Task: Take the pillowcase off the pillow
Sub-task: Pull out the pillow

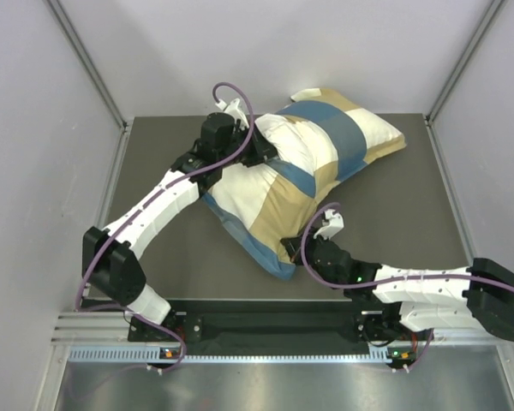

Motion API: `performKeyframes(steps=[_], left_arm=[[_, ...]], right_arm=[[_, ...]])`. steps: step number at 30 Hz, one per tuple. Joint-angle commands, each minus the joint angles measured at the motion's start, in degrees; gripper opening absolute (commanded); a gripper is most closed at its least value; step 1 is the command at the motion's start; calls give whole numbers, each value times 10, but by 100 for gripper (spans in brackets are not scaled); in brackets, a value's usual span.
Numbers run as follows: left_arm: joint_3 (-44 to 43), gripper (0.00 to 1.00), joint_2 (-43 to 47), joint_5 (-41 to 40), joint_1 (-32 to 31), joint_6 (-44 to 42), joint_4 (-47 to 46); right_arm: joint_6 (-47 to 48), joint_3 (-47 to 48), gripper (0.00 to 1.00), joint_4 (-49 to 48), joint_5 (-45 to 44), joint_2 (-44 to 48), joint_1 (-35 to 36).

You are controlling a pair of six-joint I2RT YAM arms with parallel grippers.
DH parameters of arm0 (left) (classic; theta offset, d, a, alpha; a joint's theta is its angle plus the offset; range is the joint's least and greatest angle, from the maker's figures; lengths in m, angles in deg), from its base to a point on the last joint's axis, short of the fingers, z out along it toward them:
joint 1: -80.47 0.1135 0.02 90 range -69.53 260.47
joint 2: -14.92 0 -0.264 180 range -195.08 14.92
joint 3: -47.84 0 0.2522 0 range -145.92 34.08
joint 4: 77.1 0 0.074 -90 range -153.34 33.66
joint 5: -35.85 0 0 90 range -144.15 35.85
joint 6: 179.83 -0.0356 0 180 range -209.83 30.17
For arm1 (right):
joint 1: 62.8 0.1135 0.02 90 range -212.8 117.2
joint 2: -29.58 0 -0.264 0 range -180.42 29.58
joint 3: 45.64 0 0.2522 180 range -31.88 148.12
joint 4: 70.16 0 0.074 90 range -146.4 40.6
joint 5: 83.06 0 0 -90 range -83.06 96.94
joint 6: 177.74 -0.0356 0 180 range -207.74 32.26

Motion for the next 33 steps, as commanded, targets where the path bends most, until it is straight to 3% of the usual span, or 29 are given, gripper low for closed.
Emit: performKeyframes(steps=[1, 17, 24, 28, 33], left_arm=[[-121, 0, 16, -58, 44, 52, -272], [-266, 0, -49, -27, 98, 82, -244], [-286, 0, -60, -4, 109, 88, -233], [-234, 0, -41, 29, 109, 62, -229], [-109, 0, 5, 80, 110, -4, -229]], right_arm=[[-11, -29, 0, 89, 80, -42, 24], [-39, -37, 0, 72, 86, -96, 43], [-36, -31, 0, 67, 82, -105, 52], [3, 20, 0, 157, 51, -32, 66], [107, 159, 0, 365, 22, 69, 109]])
